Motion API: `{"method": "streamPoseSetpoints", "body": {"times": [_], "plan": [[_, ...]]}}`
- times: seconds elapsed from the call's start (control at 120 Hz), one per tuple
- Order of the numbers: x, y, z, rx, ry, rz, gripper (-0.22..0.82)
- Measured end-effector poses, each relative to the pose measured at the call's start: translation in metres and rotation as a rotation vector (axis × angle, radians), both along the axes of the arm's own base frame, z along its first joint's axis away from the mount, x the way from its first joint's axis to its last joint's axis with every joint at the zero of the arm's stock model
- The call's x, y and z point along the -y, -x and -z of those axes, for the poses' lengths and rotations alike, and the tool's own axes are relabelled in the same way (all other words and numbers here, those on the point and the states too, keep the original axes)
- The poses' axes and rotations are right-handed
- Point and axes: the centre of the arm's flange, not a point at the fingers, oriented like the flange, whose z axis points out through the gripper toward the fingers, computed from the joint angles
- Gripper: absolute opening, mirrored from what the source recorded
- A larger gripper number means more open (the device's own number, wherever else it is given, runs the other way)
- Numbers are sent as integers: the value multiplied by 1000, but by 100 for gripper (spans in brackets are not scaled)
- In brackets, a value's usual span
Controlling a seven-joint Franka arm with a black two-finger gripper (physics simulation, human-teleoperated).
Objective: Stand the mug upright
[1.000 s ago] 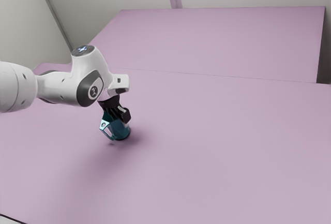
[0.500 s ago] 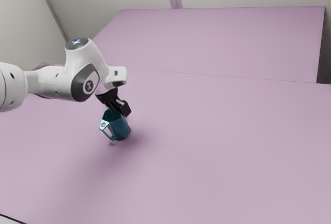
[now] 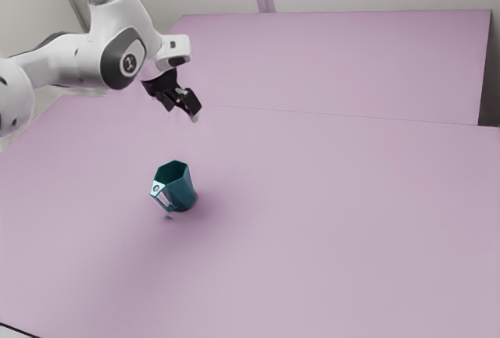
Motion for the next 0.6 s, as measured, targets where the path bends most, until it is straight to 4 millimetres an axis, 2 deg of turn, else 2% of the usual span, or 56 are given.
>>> {"method": "streamPoseSetpoints", "body": {"times": [0.075, 0.2, 0.325, 0.6], "plan": [[3, -12, -26, -31, 3, -26, 56], [3, -17, -38, -105, 12, -75, 58], [4, -37, -55, -153, 0, -114, 59], [6, -30, -55, -283, -9, -173, 60]]}}
